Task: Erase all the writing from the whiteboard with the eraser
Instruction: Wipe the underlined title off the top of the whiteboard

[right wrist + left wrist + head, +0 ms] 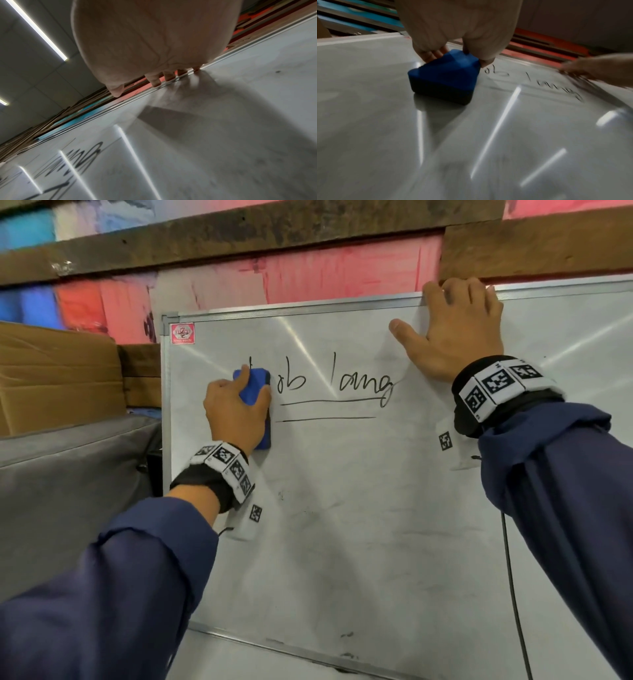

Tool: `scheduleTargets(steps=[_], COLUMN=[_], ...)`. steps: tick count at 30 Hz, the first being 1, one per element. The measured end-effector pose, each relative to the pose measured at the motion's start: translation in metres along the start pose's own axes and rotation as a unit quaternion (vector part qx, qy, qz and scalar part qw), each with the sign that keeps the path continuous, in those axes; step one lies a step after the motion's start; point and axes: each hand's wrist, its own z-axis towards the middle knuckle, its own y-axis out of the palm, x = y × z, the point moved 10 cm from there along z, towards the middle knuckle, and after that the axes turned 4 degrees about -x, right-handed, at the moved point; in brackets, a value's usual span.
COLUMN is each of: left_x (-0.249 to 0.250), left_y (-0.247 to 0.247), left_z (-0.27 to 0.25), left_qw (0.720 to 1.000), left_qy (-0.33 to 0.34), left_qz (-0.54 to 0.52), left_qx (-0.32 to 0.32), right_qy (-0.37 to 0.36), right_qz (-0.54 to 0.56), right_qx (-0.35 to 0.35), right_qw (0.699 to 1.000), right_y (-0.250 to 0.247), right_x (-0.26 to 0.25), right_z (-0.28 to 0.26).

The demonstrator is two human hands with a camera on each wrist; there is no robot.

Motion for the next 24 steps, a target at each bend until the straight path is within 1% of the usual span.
scheduleTargets(steps=[3, 5, 6, 11, 14, 18, 19, 22, 24], left_x=[0.005, 0.005, 0.004, -0.009, -0.01, -0.008, -0.006, -0.015, -0.013], left_y=[0.006, 0.007, 0.007, -0.003, -0.002, 0.006, 0.003, -0.006, -0.01], left_z=[-0.024, -0.039, -0.038, 0.015, 0.015, -0.007, -0.005, 0.027, 0.037], left_qw=[0.999, 0.998, 0.998, 0.999, 0.999, 0.999, 0.999, 0.999, 0.999], left_qy=[0.028, 0.05, 0.049, -0.015, -0.022, 0.003, 0.008, -0.011, -0.017], left_qz=[-0.035, -0.03, -0.028, -0.019, -0.035, -0.049, -0.045, -0.023, -0.007], left_qx=[-0.019, -0.027, -0.021, 0.022, 0.031, 0.017, 0.021, 0.036, 0.033], right_qy=[0.003, 0.003, 0.003, -0.004, 0.001, 0.007, 0.007, 0.004, 0.002], right_qz=[-0.002, 0.0, -0.002, -0.007, -0.006, 0.0, 0.001, -0.004, -0.009], right_qx=[0.0, 0.002, 0.001, -0.012, -0.011, -0.005, -0.006, -0.008, -0.009], right_qw=[1.0, 1.0, 1.0, 1.0, 1.0, 1.0, 1.0, 1.0, 1.0], right_y=[-0.001, -0.001, -0.001, 0.0, 0.001, 0.002, 0.002, 0.002, 0.003], right_x=[0.0, -0.001, 0.0, -0.001, -0.001, -0.001, -0.001, -0.001, -0.001], right_z=[0.001, -0.001, -0.002, -0.001, -0.001, -0.001, -0.001, 0.0, 0.0])
